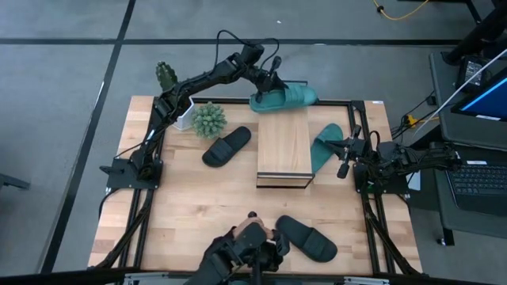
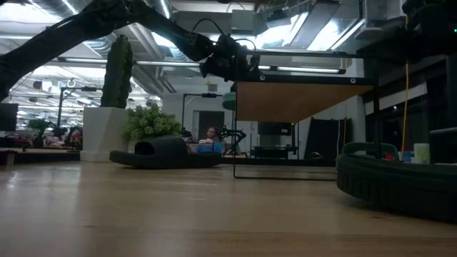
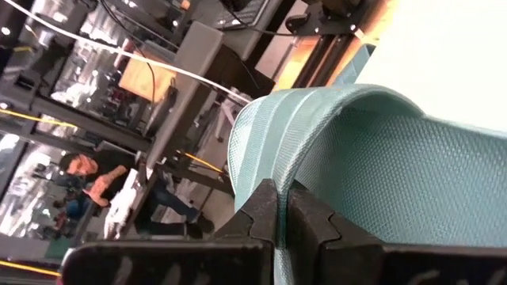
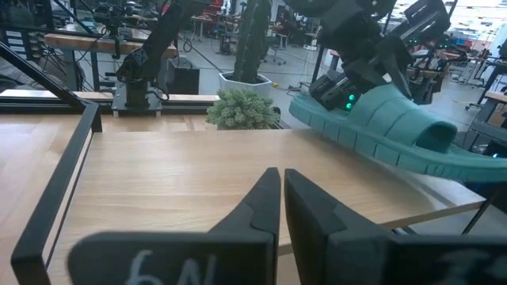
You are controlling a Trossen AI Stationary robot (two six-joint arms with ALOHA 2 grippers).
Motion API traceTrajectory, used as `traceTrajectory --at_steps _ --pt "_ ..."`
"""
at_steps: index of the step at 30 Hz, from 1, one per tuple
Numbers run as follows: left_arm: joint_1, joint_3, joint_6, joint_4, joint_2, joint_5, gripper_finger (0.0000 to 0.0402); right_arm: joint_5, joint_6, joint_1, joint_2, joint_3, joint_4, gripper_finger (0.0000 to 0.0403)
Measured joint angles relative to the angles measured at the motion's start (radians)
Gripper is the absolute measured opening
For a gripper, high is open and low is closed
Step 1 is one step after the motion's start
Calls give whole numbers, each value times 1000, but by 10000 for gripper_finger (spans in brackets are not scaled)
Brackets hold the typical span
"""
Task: Pick and place slides into the shelf
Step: Put the bottom green slide on the shelf
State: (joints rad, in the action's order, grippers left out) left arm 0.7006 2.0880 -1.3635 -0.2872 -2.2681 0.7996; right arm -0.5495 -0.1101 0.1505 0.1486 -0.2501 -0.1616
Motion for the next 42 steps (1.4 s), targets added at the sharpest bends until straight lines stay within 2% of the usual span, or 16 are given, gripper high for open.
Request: traceTrajectory --at_steps 3,8,19,23,27,36,42 --pt "-3 0 1 -17 0 -7 13 0 0 0 0 0 0 23" --pt "-15 0 96 -8 0 -42 16 0 1 0 0 0 0 23" --pt "-24 0 109 -8 0 -62 19 0 3 0 0 0 0 23" --pt "-27 0 147 -4 0 -110 20 0 3 0 0 0 0 23" --pt "-28 0 149 7 0 -144 20 0 5 0 0 0 0 23" --pt "-33 0 140 21 0 -148 21 0 30 0 0 0 0 23" --pt "-32 0 129 23 0 -197 21 0 30 0 0 0 0 23"
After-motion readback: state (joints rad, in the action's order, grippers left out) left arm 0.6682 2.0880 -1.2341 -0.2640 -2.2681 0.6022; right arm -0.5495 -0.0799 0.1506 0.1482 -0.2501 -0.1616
